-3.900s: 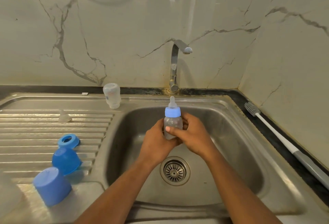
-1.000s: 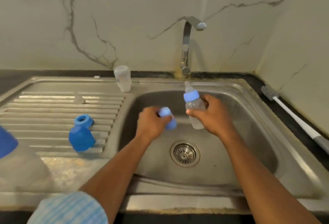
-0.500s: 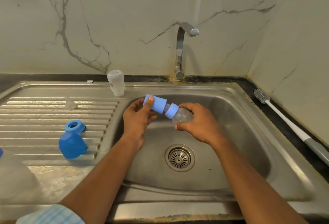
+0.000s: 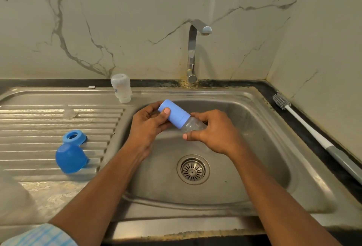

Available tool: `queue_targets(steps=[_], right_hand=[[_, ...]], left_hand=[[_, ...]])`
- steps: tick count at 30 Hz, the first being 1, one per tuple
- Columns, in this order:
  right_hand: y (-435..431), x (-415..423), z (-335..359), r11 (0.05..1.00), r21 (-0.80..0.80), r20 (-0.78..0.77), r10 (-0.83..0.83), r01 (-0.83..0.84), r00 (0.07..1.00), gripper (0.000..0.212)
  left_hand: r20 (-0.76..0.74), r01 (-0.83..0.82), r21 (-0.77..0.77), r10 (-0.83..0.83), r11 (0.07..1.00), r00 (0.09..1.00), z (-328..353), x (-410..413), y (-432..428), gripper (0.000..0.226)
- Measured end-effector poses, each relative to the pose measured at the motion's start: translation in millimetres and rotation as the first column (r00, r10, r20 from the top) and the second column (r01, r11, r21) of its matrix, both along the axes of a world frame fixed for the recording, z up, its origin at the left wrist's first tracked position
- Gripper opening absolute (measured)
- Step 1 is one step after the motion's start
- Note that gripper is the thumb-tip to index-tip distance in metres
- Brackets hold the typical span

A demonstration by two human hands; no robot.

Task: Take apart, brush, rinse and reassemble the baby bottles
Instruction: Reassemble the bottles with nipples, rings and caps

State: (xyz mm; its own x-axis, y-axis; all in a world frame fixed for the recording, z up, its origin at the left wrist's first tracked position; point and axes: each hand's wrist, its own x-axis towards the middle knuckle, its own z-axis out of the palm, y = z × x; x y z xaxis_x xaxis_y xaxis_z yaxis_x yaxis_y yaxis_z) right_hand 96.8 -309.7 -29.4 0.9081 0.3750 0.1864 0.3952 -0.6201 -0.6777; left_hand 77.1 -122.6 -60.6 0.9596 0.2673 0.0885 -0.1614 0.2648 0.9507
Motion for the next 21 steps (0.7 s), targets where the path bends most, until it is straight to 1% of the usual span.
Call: queue_targets(steps=[3, 4, 7, 9, 10, 12, 13, 14, 16, 18, 21], right_hand=[[-5.0, -2.9, 1.4, 0.993, 0.106, -0.131, 0.062, -0.048, 0.989, 0.039], [-6.1, -3.8, 1.5, 0.989, 0.137, -0.165, 0.08, -0.057, 0.983, 0.035], [-1.7, -4.0, -0.2, 0.975, 0.219, -0.174, 0.077, -0.038, 0.982, 0.034], [6.2, -5.5, -0.7, 0.964, 0.266, -0.165, 0.07, -0.024, 0.984, 0.034], [8.8, -6.2, -1.4, 0.961, 0.274, -0.161, 0.076, -0.03, 0.984, 0.035], [14.1, -8.5, -2.4, 0.962, 0.268, -0.144, 0.095, -0.054, 0.985, 0.038], [13.6, -8.0, -4.3, 0.962, 0.265, -0.13, 0.095, -0.058, 0.987, 0.04], [13.1, -8.0, -4.6, 0.962, 0.264, -0.116, 0.099, -0.065, 0.988, 0.043], [12.7, -9.4, -3.8, 0.962, 0.257, -0.119, 0.129, -0.095, 0.984, 0.051], [16.3, -15.7, -2.5, 0.956, 0.253, -0.161, 0.193, -0.149, 0.968, 0.057], [25.3, -33.9, 3.2, 0.937, 0.291, -0.195, 0.255, -0.193, 0.947, 0.06]], left_hand=[[0.011, 0.047, -0.024, -0.047, 0.999, 0.999, 3.0, -1.2, -0.6, 0.035], [0.022, 0.057, -0.033, -0.056, 0.998, 0.998, 4.7, -1.4, -1.4, 0.035], [0.082, 0.083, -0.06, -0.078, 0.995, 0.994, 9.4, -3.6, -7.4, 0.048], [0.067, 0.103, -0.029, -0.101, 0.994, 0.993, 8.0, -7.1, -14.1, 0.058], [0.038, 0.099, 0.004, -0.1, 0.995, 0.994, 5.3, -8.3, -17.2, 0.059], [-0.008, 0.017, 0.121, -0.016, 0.993, 1.0, 0.8, -13.0, -13.0, 0.058], [-0.031, -0.028, 0.194, 0.034, 0.981, 0.999, 0.4, -14.8, -10.0, 0.053], [-0.051, -0.065, 0.272, 0.082, 0.96, 0.995, -0.2, -16.7, -5.8, 0.044], [-0.07, -0.099, 0.352, 0.132, 0.931, 0.989, 0.9, -25.8, -0.4, 0.027], [-0.035, -0.133, 0.365, 0.157, 0.921, 0.987, 6.2, -40.1, 1.0, 0.022], [0.064, -0.212, 0.456, 0.206, 0.864, 0.977, 19.3, -67.6, 5.2, 0.023]])
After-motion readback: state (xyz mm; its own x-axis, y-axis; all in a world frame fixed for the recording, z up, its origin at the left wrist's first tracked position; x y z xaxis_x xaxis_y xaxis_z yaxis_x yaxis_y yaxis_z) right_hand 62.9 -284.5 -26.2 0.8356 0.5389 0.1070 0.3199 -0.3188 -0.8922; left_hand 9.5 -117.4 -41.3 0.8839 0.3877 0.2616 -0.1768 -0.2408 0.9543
